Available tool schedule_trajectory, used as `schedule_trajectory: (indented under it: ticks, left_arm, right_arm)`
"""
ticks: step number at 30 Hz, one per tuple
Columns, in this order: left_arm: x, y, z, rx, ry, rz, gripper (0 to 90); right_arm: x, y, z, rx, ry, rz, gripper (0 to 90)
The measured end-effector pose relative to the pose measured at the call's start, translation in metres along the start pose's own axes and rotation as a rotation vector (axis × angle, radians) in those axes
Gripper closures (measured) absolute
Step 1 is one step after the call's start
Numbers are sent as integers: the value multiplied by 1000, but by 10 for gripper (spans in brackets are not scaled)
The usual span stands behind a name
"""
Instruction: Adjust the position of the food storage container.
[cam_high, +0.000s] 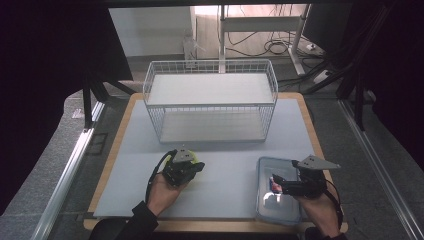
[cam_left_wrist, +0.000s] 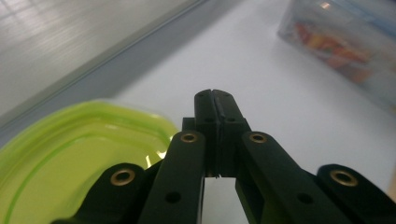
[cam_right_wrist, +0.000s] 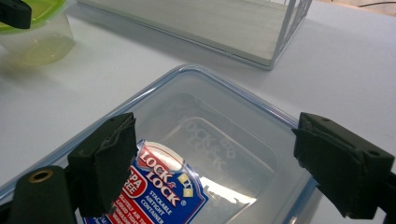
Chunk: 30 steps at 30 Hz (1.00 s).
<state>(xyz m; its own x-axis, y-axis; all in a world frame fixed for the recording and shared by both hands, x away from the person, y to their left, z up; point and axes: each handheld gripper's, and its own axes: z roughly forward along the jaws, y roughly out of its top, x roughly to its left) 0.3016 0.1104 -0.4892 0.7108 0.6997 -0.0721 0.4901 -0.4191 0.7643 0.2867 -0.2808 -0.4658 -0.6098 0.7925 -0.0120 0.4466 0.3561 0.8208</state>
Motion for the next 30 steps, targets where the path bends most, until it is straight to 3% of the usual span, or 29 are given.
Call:
schedule_trajectory:
  ticks: [8, 22, 23, 24, 25, 30]
  left_arm:
    - [9, -4, -4, 2, 0, -41, 899]
    - [37, -21, -28, 24, 73, -107, 899]
    - [41, -27, -30, 48, 113, -106, 900]
    - [41, -27, -30, 48, 113, -106, 900]
    - [48, -32, -33, 37, 99, -139, 900]
    - [54, -34, -39, 21, 114, -155, 900]
  right_arm:
    - [0, 0, -2, -6, -8, -6, 136]
    - [-2, -1, -1, 12, -22, 6, 158]
    - [-2, -1, -1, 13, -23, 6, 169]
    - [-1, -1, -1, 14, -23, 6, 173]
    - [-1, -2, -1, 17, -22, 4, 176]
    - [-1, -2, 0, 20, -26, 2, 182]
